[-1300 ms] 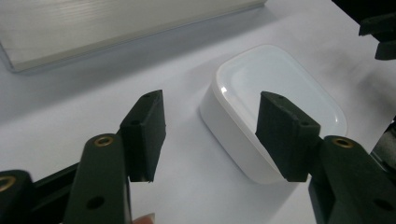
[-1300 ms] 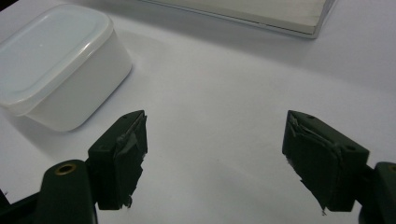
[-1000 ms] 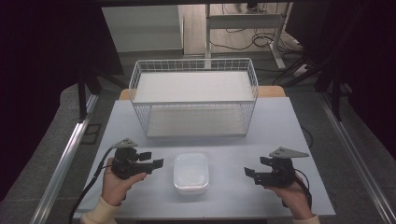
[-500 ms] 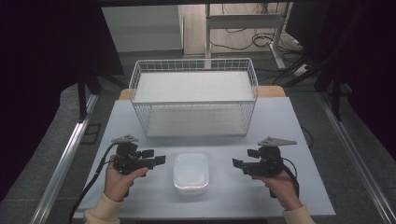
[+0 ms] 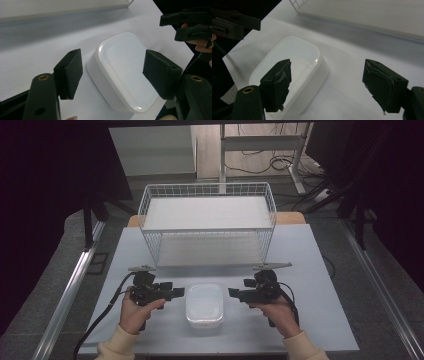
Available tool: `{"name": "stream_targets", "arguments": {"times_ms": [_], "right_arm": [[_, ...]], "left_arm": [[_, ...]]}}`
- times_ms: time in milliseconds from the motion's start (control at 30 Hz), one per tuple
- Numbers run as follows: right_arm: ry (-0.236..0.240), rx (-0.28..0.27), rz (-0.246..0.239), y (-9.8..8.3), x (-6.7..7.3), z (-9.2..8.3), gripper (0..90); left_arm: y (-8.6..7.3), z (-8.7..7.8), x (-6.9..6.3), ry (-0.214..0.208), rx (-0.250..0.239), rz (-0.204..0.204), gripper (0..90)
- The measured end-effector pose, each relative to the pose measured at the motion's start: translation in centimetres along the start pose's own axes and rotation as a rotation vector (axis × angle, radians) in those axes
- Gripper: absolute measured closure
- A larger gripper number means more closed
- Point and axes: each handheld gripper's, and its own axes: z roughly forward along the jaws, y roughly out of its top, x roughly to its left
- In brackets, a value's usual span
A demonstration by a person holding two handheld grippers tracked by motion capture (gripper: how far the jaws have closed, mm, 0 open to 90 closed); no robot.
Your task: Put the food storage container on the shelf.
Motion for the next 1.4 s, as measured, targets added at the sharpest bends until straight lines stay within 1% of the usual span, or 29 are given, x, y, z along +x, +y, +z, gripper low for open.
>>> {"name": "stream_targets", "arguments": {"times_ms": [100,167,333,500,600,700,733,900,1133,1233,1333,1400], "right_arm": [[0.014,0.009,0.013,0.1,0.3,0.7,22.8],[0.033,0.009,0.025,0.1,0.5,1.1,22.8],[0.065,0.028,0.028,-0.5,1.1,2.1,22.8],[0.084,0.041,0.043,-1.0,1.4,2.8,23.4],[0.089,0.047,0.055,-1.1,1.5,3.0,24.1],[0.099,0.056,0.063,-1.4,1.6,3.4,25.5],[0.102,0.059,0.065,-1.5,1.6,3.5,25.8],[0.104,0.076,0.071,-1.9,1.7,4.2,27.0],[0.110,0.081,0.079,-2.2,1.9,4.6,29.2],[0.112,0.083,0.085,-2.3,1.9,4.8,31.8],[0.121,0.086,0.100,-2.5,1.9,4.9,37.3],[0.130,0.089,0.117,-2.6,1.8,4.9,42.4]], "left_arm": [[-0.1,0.5,0.0,-0.011,0.013,-0.006,32.3],[-0.2,0.7,-0.1,-0.013,0.023,-0.005,32.0],[-0.7,1.3,-0.2,-0.030,0.046,-0.004,31.7],[-1.1,1.7,-0.1,-0.047,0.058,-0.018,31.5],[-1.1,1.9,0.0,-0.071,0.060,-0.034,31.5],[-1.2,2.2,0.2,-0.075,0.065,-0.041,31.5],[-1.3,2.4,0.2,-0.083,0.068,-0.051,31.5],[-1.5,3.0,0.3,-0.095,0.087,-0.066,31.6],[-1.9,3.8,0.6,-0.117,0.107,-0.092,33.5],[-2.0,4.1,0.7,-0.131,0.111,-0.105,36.5],[-2.1,4.2,0.7,-0.142,0.118,-0.111,40.8],[-2.1,4.2,0.7,-0.129,0.120,-0.108,43.9]]}}
